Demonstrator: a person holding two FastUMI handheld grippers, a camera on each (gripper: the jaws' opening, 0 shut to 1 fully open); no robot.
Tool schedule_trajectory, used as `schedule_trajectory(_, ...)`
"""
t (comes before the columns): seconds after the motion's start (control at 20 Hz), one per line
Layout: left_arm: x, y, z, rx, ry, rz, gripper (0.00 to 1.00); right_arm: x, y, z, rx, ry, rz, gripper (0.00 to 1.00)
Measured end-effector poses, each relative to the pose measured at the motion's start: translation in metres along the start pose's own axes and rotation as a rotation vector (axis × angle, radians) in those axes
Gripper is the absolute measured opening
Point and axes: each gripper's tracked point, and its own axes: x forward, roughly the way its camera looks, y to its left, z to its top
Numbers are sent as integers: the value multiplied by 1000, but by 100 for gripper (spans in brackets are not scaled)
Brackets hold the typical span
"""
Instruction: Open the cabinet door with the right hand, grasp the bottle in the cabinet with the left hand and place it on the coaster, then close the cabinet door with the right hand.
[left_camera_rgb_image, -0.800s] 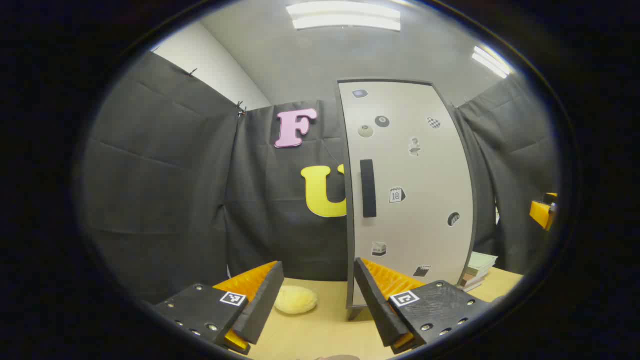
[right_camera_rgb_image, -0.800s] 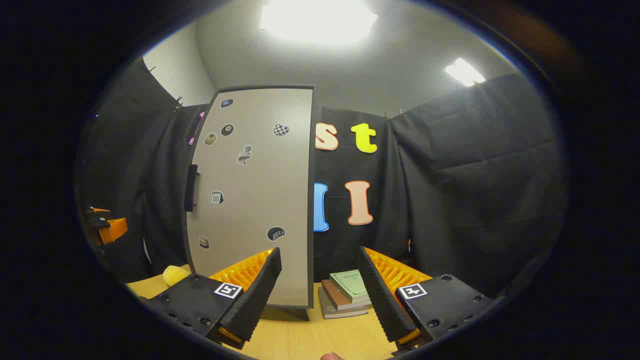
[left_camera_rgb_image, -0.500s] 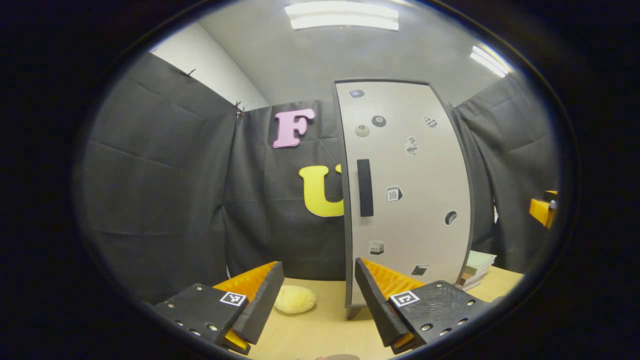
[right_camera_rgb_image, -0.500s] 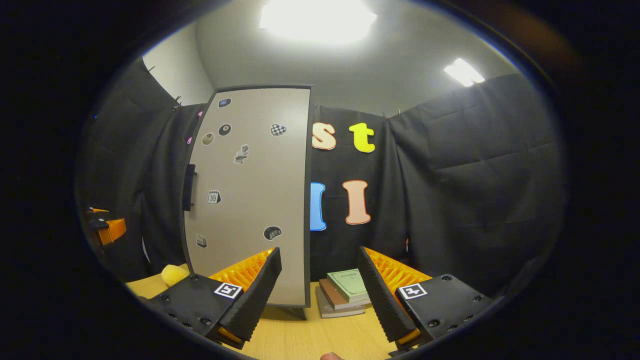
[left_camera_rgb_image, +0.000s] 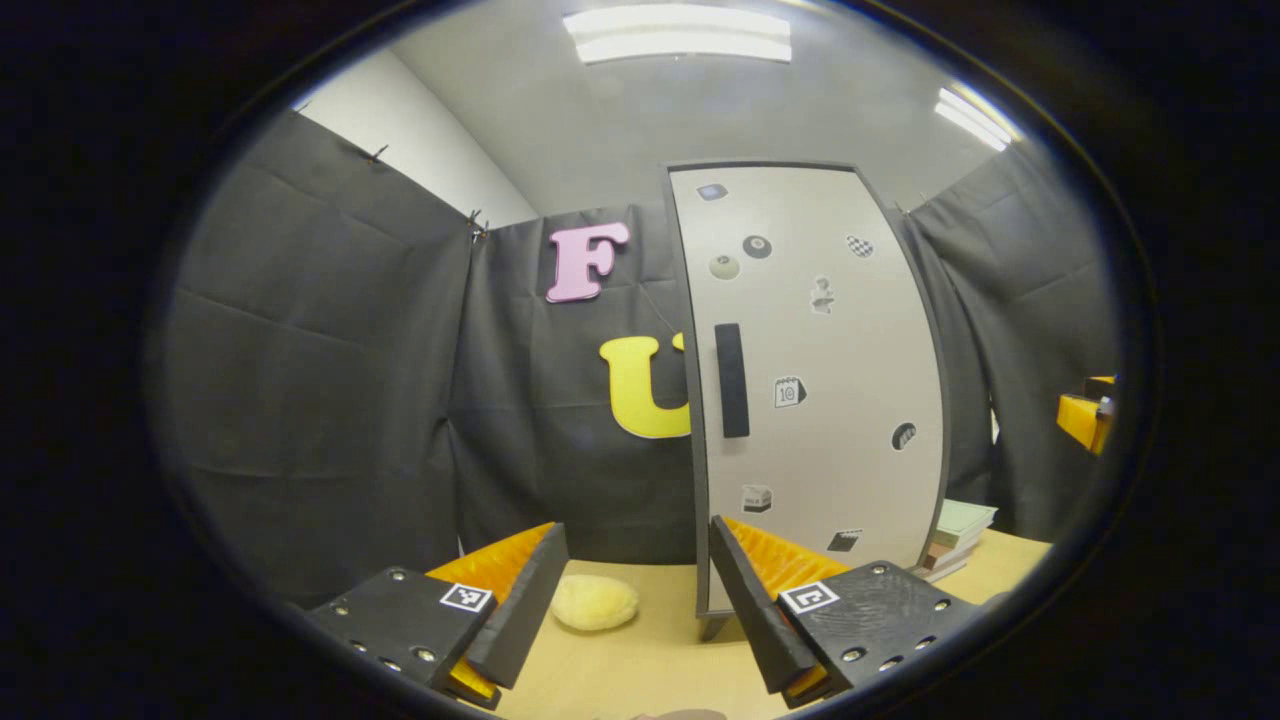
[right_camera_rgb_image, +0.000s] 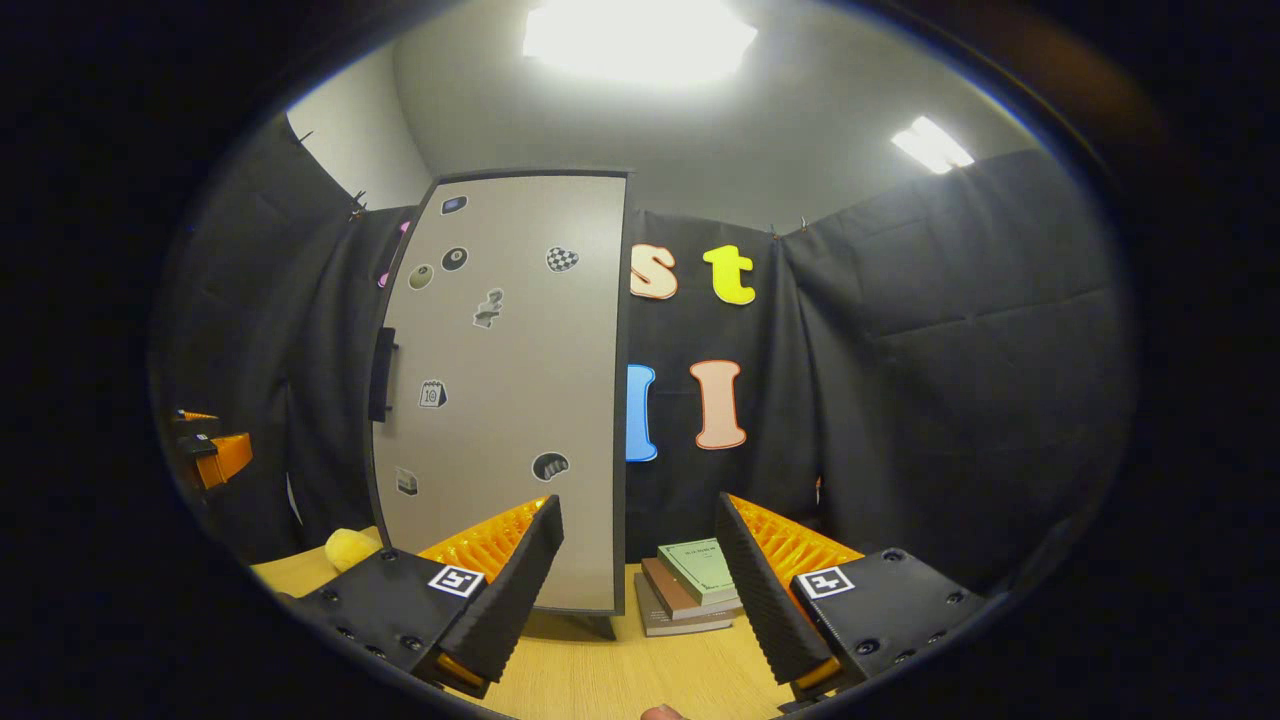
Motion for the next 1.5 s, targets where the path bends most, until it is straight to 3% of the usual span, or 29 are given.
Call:
schedule_trajectory(0.8,2,25,0,3,-5,37,88,18,26,16,29,-10,32,98)
schedule_trajectory(1.1,-5,53,-5,5,4,86,88,35,57,34,30,-34,90,98)
schedule_trajectory(1.5,-26,115,-9,16,15,204,86,52,120,44,38,-40,206,98)
